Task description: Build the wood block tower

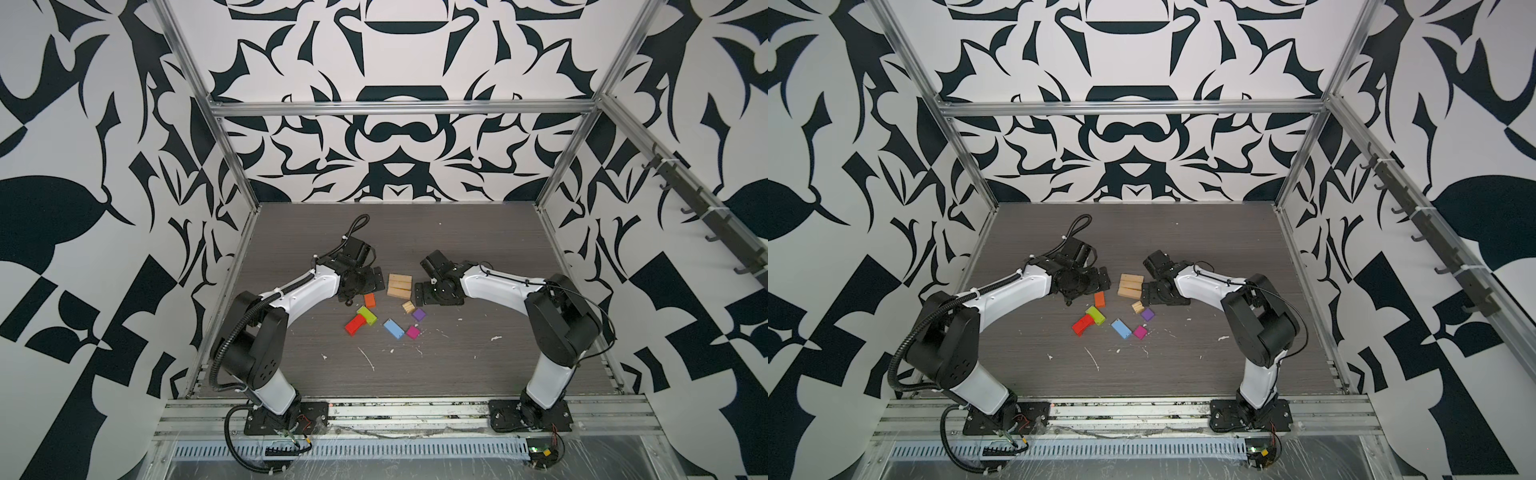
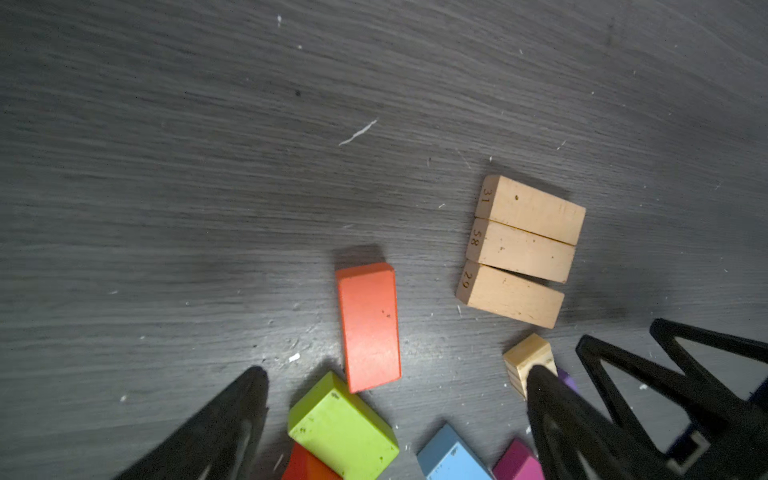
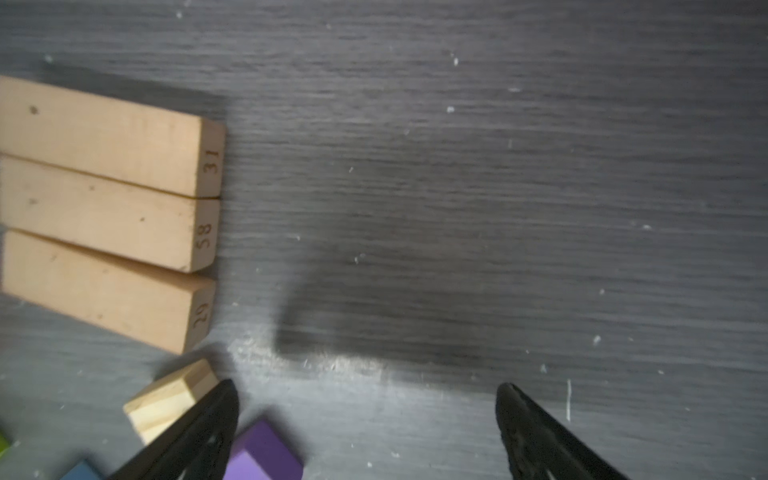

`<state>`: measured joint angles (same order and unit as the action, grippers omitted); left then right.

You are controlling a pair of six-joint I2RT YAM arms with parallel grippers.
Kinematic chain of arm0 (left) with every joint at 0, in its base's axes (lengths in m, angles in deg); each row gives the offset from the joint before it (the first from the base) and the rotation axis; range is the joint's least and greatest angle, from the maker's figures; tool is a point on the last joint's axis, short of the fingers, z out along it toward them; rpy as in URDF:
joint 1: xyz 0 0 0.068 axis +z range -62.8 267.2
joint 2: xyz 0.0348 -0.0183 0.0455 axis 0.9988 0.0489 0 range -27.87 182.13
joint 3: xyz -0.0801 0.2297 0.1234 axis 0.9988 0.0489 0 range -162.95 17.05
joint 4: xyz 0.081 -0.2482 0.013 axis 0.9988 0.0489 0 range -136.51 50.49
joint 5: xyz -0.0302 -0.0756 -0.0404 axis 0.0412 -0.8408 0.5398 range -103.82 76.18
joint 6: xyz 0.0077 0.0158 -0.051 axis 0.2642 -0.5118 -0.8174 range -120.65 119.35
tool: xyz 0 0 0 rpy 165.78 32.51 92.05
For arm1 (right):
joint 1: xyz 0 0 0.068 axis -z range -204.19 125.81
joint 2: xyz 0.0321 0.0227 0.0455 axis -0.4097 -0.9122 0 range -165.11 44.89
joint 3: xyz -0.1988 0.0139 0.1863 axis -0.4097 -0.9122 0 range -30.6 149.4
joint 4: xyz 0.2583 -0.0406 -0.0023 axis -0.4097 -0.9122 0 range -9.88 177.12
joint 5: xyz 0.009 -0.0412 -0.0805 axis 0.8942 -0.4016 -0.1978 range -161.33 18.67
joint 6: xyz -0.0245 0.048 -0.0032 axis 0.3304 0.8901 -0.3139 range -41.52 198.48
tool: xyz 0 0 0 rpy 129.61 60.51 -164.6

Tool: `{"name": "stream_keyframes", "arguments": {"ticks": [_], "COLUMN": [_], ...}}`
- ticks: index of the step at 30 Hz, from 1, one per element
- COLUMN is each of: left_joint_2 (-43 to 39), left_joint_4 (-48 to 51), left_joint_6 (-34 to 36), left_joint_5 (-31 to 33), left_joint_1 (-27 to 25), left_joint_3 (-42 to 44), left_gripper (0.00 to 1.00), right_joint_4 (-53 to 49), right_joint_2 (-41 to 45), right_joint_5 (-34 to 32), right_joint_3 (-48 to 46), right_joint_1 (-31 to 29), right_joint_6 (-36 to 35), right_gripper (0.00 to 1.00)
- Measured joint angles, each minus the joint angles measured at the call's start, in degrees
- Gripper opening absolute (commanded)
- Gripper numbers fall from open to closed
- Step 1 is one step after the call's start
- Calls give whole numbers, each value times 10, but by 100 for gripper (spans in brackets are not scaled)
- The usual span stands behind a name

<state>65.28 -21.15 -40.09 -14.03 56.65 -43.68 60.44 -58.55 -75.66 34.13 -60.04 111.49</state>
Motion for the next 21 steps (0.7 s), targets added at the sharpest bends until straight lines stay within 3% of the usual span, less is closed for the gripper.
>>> {"name": "stream_keyframes", "arguments": {"ticks": [21], "left_joint_2": [-42], "left_joint_4": [-32], "left_joint_6": [-13], "left_joint_5": [-26], "left_joint_1": [7], "left_joint_3": [34], "left_gripper": [100], "right_joint_4": [-9], "right_joint_2": [-69], "right_joint_5": [-30], "right_joint_3": [66], "right_joint_1": [-10], "right_joint_6": [0], "right_gripper": [100]}}
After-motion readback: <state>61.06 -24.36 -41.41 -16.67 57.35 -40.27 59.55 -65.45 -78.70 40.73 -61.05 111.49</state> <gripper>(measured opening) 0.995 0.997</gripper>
